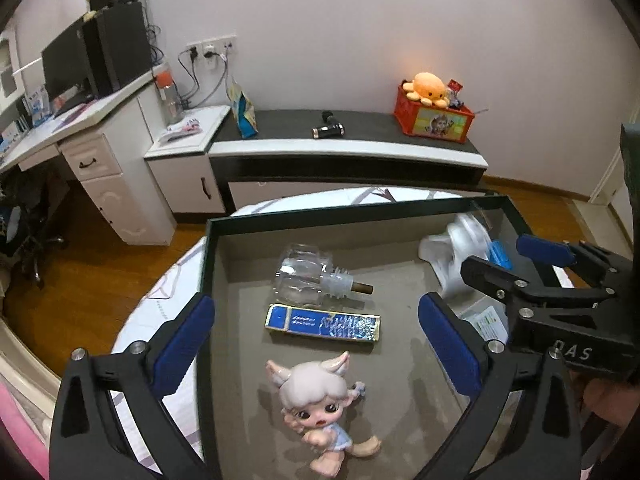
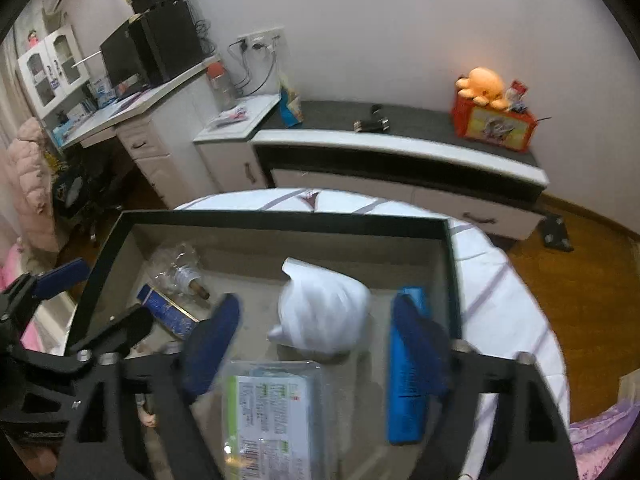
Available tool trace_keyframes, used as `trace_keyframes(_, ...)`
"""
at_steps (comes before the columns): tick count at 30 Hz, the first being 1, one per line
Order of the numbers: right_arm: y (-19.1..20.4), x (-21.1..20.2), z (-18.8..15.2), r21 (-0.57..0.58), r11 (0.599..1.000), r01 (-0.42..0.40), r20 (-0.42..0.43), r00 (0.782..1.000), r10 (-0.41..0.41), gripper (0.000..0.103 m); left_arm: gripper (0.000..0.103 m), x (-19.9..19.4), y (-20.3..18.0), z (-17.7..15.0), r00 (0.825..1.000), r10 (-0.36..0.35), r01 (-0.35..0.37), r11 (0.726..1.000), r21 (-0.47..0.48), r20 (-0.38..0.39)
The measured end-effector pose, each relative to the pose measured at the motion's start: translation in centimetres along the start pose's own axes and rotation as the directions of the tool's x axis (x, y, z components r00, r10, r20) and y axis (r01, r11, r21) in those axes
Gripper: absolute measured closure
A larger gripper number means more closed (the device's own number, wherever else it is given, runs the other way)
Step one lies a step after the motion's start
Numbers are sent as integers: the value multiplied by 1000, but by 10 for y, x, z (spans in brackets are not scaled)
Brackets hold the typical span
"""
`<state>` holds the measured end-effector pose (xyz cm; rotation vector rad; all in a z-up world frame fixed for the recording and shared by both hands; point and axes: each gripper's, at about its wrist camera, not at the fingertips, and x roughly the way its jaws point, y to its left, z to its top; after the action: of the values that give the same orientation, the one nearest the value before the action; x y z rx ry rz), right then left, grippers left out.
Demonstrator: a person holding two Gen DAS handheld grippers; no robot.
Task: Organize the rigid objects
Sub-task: 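Carry battery pack and plug into the pink tray and release both, then withdraw both tools from the tray back over the table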
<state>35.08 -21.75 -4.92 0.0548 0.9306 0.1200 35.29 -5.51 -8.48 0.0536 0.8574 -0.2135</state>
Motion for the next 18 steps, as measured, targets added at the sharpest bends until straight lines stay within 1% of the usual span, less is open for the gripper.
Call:
trace_keyframes(1,1,-4,0,5,1000,-15,3,1000,15,19,0,-7,2,-1,1000,6,-6,1000,-6,16)
trace_keyframes(2,0,-9,-2,19,999,-31,4,1000,31,16,0,-14,4,-3,999,8,-8,1000,-12,32)
trace_keyframes(3,0,-12,-2,25,999,-28,9,1000,28,12,0,-20,6,-5,999,9,-9,1000,-19,45)
trace_keyframes(4,0,-18,-3,32,999,-16,24,1000,16,11,0,-27,8,-7,998,12,-10,1000,-28,58)
trace_keyframes(6,0,-29,-4,51,998,-22,44,999,20,11,0,-44,13,-12,996,16,-13,999,-41,93)
trace_keyframes(8,3,-42,-7,70,997,-25,66,998,20,11,0,-62,17,-17,991,39,-33,998,-49,128)
trace_keyframes(14,22,-82,-25,57,998,-38,120,992,31,11,0,-109,27,-39,981,49,-35,996,-79,185)
trace_keyframes(18,38,-117,-45,46,998,-41,169,985,33,11,0,-143,28,-60,974,56,-36,995,-93,221)
